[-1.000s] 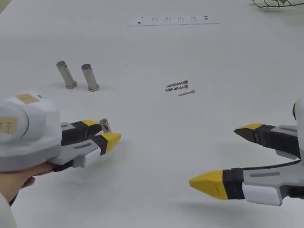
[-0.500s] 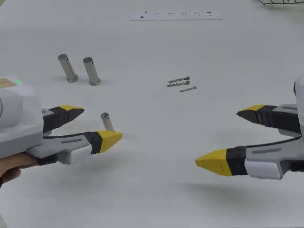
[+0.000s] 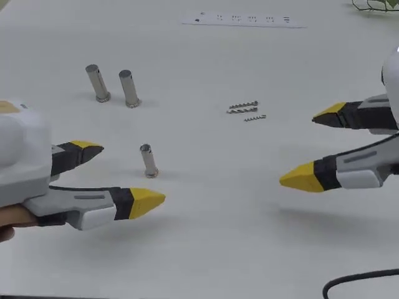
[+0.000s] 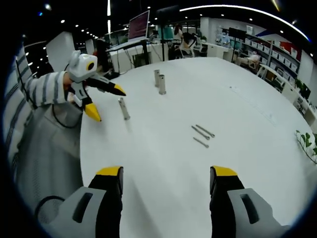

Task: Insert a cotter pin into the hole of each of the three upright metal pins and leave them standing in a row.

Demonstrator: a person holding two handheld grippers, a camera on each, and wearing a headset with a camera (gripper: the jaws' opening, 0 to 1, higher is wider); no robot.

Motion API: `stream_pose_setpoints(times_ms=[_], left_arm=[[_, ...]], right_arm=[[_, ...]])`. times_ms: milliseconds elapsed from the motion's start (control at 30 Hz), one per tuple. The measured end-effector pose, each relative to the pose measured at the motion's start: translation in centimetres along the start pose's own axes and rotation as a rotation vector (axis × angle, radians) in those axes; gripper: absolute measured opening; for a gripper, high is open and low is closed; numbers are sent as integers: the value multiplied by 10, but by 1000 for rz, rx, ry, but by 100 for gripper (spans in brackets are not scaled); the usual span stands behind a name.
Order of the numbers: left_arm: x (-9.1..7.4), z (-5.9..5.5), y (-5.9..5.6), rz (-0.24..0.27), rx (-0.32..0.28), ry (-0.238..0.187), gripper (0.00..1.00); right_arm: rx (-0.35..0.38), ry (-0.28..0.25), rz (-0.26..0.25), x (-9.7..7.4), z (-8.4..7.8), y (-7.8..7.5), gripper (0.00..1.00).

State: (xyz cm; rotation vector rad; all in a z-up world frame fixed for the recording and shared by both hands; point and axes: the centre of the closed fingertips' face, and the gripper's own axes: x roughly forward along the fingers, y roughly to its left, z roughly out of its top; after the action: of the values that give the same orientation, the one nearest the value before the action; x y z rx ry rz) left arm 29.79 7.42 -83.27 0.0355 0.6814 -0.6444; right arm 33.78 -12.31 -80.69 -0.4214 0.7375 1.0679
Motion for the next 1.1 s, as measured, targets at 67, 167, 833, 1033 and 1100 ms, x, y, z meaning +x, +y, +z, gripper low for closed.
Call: stream_pose_setpoints(times_ms=[67,167,833,1033,1100], left_arm=[[-2,3,-1,-7,-9,-14,84],[-6,4,-2,-7,-30,-17,88],[-31,-1,1,52,-118,-41,97],[-35,0,0,54,-121,-55,96],[-35,1,-3,54,-122,-56,96]], right_arm=[[-40,28,4,4,1,-5,72],[-138,110,35,12,-3,-8,72],[-339,208,163,51,11,-32,54],[-276,231,220,65,9,-38,46],[-291,254,224,67,6,-41,46]])
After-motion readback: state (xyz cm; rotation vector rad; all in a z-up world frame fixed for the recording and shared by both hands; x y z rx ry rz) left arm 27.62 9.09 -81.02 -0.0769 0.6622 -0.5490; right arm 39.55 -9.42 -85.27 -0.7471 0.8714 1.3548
